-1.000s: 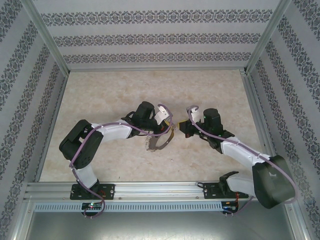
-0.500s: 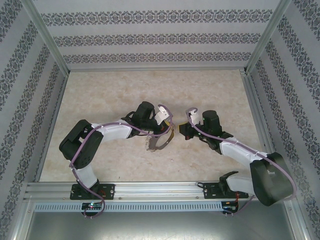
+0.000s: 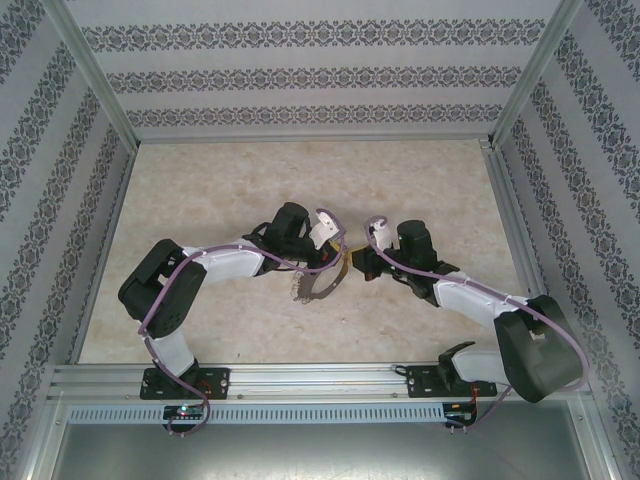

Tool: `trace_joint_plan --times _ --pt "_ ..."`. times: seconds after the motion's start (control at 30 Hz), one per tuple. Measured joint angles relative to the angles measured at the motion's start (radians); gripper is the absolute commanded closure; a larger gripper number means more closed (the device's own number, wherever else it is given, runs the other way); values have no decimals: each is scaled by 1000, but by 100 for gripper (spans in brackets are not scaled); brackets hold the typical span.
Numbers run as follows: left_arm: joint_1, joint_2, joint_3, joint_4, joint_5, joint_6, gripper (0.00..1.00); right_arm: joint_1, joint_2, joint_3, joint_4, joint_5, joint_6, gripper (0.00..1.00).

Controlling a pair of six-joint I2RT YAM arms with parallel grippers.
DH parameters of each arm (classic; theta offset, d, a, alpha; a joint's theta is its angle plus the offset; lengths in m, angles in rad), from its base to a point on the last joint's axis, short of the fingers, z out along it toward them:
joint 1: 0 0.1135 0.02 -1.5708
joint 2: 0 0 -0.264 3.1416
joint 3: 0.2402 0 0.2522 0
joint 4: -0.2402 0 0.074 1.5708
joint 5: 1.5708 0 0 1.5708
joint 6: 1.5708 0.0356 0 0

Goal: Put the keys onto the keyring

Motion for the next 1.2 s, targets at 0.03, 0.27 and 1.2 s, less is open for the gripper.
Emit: trace_joint_plan --times 0.03,0.27,1.2 --pt "0 0 0 0 0 0 100 0 0 4 1 0 0 100" --pt "0 0 0 0 0 0 100 0 5 18 15 1 0 100" --pt "0 0 0 -9 0 0 100 -42 51 -15 79 27 8 100"
